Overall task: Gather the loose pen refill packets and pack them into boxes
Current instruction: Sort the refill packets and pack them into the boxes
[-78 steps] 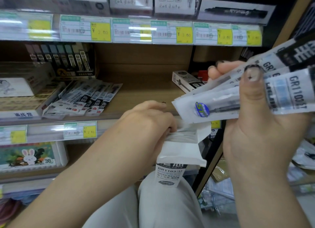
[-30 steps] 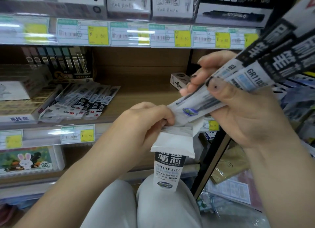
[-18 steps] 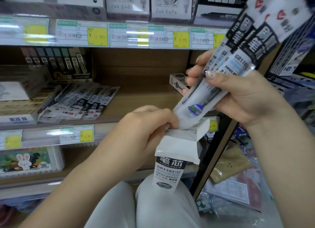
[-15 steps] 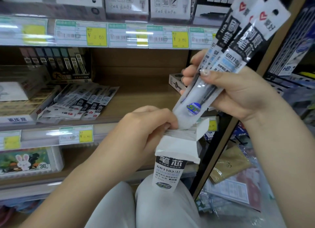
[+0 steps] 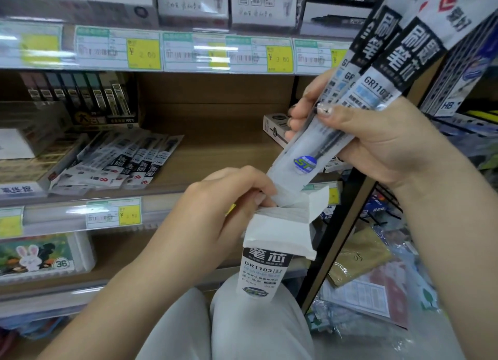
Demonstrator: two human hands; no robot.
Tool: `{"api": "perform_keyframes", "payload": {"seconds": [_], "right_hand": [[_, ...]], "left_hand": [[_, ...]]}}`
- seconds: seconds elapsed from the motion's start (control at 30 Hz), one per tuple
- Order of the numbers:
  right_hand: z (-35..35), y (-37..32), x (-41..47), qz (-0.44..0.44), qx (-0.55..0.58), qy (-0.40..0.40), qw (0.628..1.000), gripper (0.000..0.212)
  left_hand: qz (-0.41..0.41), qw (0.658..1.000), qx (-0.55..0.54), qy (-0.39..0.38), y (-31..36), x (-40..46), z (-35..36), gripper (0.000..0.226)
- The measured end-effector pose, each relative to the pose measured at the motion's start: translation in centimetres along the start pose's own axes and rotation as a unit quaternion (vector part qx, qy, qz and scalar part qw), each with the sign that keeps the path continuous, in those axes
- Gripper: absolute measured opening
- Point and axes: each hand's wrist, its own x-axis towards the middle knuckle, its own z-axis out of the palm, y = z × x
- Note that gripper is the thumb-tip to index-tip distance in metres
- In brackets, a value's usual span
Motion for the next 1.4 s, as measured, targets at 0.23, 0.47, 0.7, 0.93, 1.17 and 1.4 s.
{"api": "perform_keyframes", "payload": {"seconds": [0.23, 0.47, 0.7, 0.93, 1.17, 1.4], "right_hand": [[0.4, 0.6, -0.1, -0.038, 0.119, 0.032, 0.992, 0.031], [0.4, 2.1, -0.2, 0.011, 0.133, 0.079, 0.988, 0.034], [0.4, 1.3, -0.2, 0.017, 0.123, 0.049, 0.991, 0.024], [0.5, 1.7, 0.2, 0.029, 0.232, 0.121, 0.965, 0.034], [0.2, 2.5, 0.1, 0.063, 0.213, 0.148, 0.964, 0.027], [-0.1, 2.2, 0.2, 0.006, 0.124, 0.066, 0.990, 0.030]], "left_hand": [[-0.003, 1.000, -0.005, 0.001, 0.0, 0.1, 0.0, 0.016], [-0.004, 1.000, -0.001, -0.002, 0.0, 0.1, -0.1, 0.017], [-0.004, 1.000, -0.013, -0.007, -0.1, 0.2, 0.0, 0.017], [-0.009, 1.000, -0.023, 0.001, -0.2, 0.1, 0.0, 0.017], [-0.028, 0.999, -0.044, 0.014, -0.2, -0.2, 0.3, 0.008], [-0.022, 0.998, -0.061, 0.010, 0.0, -0.1, 0.4, 0.006]]}}
